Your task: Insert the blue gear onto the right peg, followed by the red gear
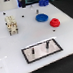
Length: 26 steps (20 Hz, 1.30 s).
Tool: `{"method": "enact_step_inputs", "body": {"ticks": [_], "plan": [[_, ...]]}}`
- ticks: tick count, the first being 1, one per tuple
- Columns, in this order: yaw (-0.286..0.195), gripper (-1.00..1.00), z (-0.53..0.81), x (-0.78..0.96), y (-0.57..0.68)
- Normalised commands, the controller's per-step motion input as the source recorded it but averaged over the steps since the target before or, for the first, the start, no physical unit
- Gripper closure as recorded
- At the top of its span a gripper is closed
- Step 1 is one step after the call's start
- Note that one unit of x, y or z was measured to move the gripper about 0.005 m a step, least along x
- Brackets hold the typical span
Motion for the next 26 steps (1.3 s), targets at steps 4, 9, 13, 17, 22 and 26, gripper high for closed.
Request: {"method": "enact_step_inputs", "body": {"ticks": [4, 9, 13, 17, 22, 26], "plan": [[0.000, -1.00, -0.15, -0.75, 0.32], [0.000, -1.00, -0.17, -0.73, 0.35], [0.000, -1.00, -0.25, -0.67, 0.36], [0.000, -1.00, -0.34, -0.56, 0.38], [0.000, -1.00, -0.40, -0.49, 0.41], [0.000, -1.00, -0.41, -0.43, 0.46]]}}
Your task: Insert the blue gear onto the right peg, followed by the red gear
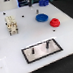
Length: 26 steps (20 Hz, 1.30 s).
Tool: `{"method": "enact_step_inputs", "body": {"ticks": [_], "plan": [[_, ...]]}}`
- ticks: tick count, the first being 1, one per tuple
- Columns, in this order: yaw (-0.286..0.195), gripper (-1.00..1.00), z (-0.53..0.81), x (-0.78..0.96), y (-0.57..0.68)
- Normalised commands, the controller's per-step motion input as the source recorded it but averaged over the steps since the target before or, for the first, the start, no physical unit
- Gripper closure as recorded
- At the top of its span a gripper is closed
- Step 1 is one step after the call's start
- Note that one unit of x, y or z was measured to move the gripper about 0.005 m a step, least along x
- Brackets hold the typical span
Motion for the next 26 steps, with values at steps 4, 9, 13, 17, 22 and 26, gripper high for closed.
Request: {"method": "enact_step_inputs", "body": {"ticks": [4, 9, 13, 17, 22, 26], "plan": [[0.000, -1.00, -0.45, -0.35, 0.42], [0.000, -1.00, -0.50, -0.29, 0.19], [0.000, -1.00, -0.50, -0.23, 0.08], [0.000, -1.00, -0.45, -0.19, 0.17], [0.000, -1.00, -0.45, -0.28, 0.19], [0.000, -1.00, -0.31, -0.32, 0.09]]}}
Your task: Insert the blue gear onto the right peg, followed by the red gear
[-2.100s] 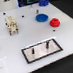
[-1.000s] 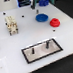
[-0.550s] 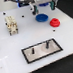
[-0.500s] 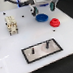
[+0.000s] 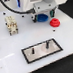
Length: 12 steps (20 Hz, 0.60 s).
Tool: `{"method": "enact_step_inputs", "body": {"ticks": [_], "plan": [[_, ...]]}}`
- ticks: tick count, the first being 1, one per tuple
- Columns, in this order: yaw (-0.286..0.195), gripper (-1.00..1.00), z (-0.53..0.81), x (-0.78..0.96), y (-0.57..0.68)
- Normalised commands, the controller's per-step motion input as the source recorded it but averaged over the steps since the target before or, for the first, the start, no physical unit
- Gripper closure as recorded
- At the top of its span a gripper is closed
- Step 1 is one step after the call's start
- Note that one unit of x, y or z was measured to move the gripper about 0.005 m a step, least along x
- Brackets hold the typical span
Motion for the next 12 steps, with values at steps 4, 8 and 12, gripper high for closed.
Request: {"method": "enact_step_inputs", "body": {"ticks": [4, 8, 12], "plan": [[0.000, 1.00, -0.31, -0.33, 0.01], [0.000, 1.00, -0.22, -0.23, 0.00], [0.000, 1.00, -0.13, -0.16, 0.01]]}}
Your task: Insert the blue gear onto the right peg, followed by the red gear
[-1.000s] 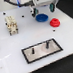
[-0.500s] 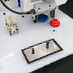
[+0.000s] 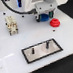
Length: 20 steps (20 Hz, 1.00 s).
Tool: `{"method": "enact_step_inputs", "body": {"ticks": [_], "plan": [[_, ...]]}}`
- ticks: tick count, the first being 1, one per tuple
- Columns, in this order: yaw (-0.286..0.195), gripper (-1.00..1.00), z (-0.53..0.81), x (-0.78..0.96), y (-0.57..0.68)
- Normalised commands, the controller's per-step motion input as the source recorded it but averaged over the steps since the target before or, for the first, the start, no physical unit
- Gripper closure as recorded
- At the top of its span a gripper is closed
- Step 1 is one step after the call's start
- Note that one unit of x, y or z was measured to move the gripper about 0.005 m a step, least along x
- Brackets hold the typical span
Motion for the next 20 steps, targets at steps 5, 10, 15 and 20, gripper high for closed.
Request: {"method": "enact_step_inputs", "body": {"ticks": [5, 10, 15, 20], "plan": [[0.000, 1.00, 0.14, 0.06, 0.00], [0.000, 1.00, 0.46, 0.27, 0.00], [0.000, 1.00, 0.55, 0.59, -0.08], [0.000, 1.00, 0.51, 0.75, -0.15]]}}
